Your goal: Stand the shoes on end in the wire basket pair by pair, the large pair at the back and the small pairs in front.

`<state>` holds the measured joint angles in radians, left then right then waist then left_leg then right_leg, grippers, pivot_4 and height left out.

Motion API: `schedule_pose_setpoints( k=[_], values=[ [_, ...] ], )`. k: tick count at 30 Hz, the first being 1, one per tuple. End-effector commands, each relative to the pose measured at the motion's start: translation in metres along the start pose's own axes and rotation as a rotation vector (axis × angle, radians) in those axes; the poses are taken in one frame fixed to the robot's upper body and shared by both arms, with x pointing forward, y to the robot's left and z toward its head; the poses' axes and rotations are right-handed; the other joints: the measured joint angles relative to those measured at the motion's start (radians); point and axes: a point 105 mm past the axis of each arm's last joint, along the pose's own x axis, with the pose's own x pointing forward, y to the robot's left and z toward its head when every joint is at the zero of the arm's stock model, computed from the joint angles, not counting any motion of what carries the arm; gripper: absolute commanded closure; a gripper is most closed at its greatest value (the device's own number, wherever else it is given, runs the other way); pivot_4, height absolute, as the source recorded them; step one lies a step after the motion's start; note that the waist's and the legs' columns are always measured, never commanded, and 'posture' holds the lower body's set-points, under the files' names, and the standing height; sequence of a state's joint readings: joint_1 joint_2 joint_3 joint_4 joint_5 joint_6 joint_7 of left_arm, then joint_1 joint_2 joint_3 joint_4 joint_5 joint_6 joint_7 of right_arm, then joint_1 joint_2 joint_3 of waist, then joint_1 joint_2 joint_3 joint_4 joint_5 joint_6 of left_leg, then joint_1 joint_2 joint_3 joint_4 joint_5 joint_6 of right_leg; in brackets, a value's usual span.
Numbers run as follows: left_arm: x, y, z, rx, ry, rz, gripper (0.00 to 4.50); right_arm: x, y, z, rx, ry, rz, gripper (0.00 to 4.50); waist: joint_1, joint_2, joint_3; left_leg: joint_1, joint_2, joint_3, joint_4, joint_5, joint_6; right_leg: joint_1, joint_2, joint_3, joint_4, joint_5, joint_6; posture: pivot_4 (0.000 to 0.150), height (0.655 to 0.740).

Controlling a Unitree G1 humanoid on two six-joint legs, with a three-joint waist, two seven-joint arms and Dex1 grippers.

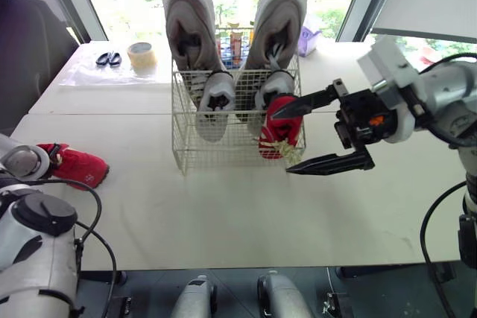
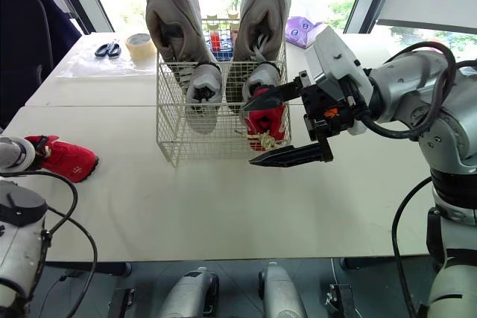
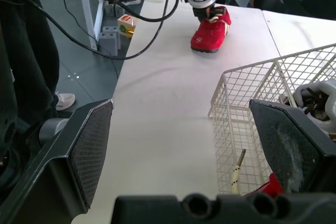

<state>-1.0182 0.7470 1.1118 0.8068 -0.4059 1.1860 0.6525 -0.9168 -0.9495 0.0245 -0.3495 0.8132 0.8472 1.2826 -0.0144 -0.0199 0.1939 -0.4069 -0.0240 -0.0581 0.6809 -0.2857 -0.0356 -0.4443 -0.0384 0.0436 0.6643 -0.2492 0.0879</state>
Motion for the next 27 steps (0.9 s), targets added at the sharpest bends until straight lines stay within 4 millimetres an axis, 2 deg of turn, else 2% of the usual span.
schedule_pose_setpoints(
  k=[1, 3, 6, 9, 12, 15, 17, 18, 19, 21, 22, 27],
  values=[
    [-0.012, -0.007, 0.012, -0.001, -0.038, -0.046, 4.43, -0.007, -0.001, 0.009, -0.034, -0.022, -0.032, 0.00, 0.001, 0.000, 0.000, 0.000, 0.000, 0.000, 0.000, 0.000, 0.000, 0.000, 0.000, 0.000, 0.000, 0.000, 0.000, 0.150, 0.7400],
    [-0.025, -0.015, 0.018, 0.009, -0.069, -0.086, 4.43, -0.010, -0.006, 0.008, -0.020, -0.023, -0.055, 0.00, 0.002, -0.001, 0.000, 0.000, 0.000, 0.000, 0.000, 0.000, 0.000, 0.000, 0.000, 0.000, 0.000, 0.000, 0.000, 0.150, 0.7400],
    [-0.049, -0.032, 0.013, 0.069, -0.089, -0.174, 4.43, -0.011, -0.014, 0.008, 0.009, -0.046, -0.056, 0.00, 0.007, -0.004, -0.001, -0.002, -0.001, -0.002, 0.001, 0.000, 0.000, 0.000, -0.002, -0.002, 0.000, 0.000, 0.000, 0.150, 0.7400],
    [-0.071, -0.046, -0.007, 0.067, -0.110, -0.231, 4.43, -0.006, -0.025, 0.005, 0.030, -0.074, -0.036, 0.00, 0.009, -0.005, -0.001, -0.002, -0.003, -0.002, 0.002, 0.000, 0.000, 0.000, -0.004, -0.002, -0.001, 0.000, 0.001, 0.150, 0.7400],
    [-0.092, -0.052, -0.027, -0.046, -0.193, -0.234, 4.43, -0.006, -0.044, -0.003, 0.075, -0.097, -0.053, 0.00, 0.006, -0.006, -0.001, -0.002, -0.003, -0.001, 0.002, 0.000, 0.000, 0.001, -0.004, -0.003, -0.001, 0.001, 0.001, 0.150, 0.7400],
    [-0.121, -0.060, -0.027, -0.032, -0.328, -0.288, 4.43, -0.006, -0.057, -0.008, 0.086, -0.095, -0.063, 0.00, -0.002, -0.007, -0.001, -0.002, -0.003, 0.000, 0.002, 0.001, -0.002, 0.000, -0.004, -0.003, -0.001, 0.001, 0.002, 0.150, 0.7400],
    [-0.154, -0.090, -0.020, 0.116, -0.439, -0.525, 4.43, -0.006, -0.058, -0.009, 0.085, -0.090, -0.050, 0.00, -0.009, -0.007, -0.001, -0.002, -0.002, 0.002, 0.001, 0.002, -0.003, -0.003, -0.004, -0.003, 0.001, 0.001, 0.002, 0.150, 0.7400],
    [-0.182, -0.109, -0.021, 0.237, -0.500, -0.715, 4.43, -0.006, -0.057, -0.009, 0.086, -0.087, -0.045, 0.00, -0.008, -0.007, -0.001, -0.002, -0.001, 0.003, -0.001, 0.002, -0.003, -0.005, -0.003, -0.003, 0.002, 0.001, 0.001, 0.150, 0.7400],
    [-0.214, -0.124, -0.029, 0.371, -0.550, -0.925, 4.43, -0.007, -0.057, -0.007, 0.087, -0.092, -0.047, 0.00, -0.007, -0.007, -0.001, -0.003, -0.001, 0.003, 0.000, 0.002, -0.003, -0.007, -0.003, -0.003, 0.004, 0.001, 0.001, 0.150, 0.7400],
    [-0.254, -0.130, -0.051, 0.538, -0.578, -1.217, 4.43, -0.009, -0.059, -0.002, 0.109, -0.120, -0.066, 0.00, -0.003, -0.006, -0.001, -0.006, -0.001, 0.003, 0.000, 0.002, -0.004, -0.009, -0.003, -0.003, 0.004, 0.001, 0.001, 0.150, 0.7400],
    [-0.262, -0.125, -0.059, 0.585, -0.587, -1.286, 4.43, -0.010, -0.060, 0.000, 0.128, -0.138, -0.074, 0.00, 0.001, -0.004, -0.002, -0.006, -0.002, 0.004, 0.001, 0.003, -0.005, -0.009, -0.004, -0.003, 0.003, 0.001, 0.001, 0.150, 0.7400],
    [-0.274, -0.101, -0.093, 0.655, -0.683, -1.408, 4.43, -0.022, -0.054, 0.011, 0.170, -0.161, -0.111, 0.00, 0.003, -0.004, -0.001, 0.000, -0.004, 0.004, 0.001, 0.002, -0.003, 0.000, -0.007, -0.003, -0.002, 0.001, 0.001, 0.150, 0.7400]
  ],
)
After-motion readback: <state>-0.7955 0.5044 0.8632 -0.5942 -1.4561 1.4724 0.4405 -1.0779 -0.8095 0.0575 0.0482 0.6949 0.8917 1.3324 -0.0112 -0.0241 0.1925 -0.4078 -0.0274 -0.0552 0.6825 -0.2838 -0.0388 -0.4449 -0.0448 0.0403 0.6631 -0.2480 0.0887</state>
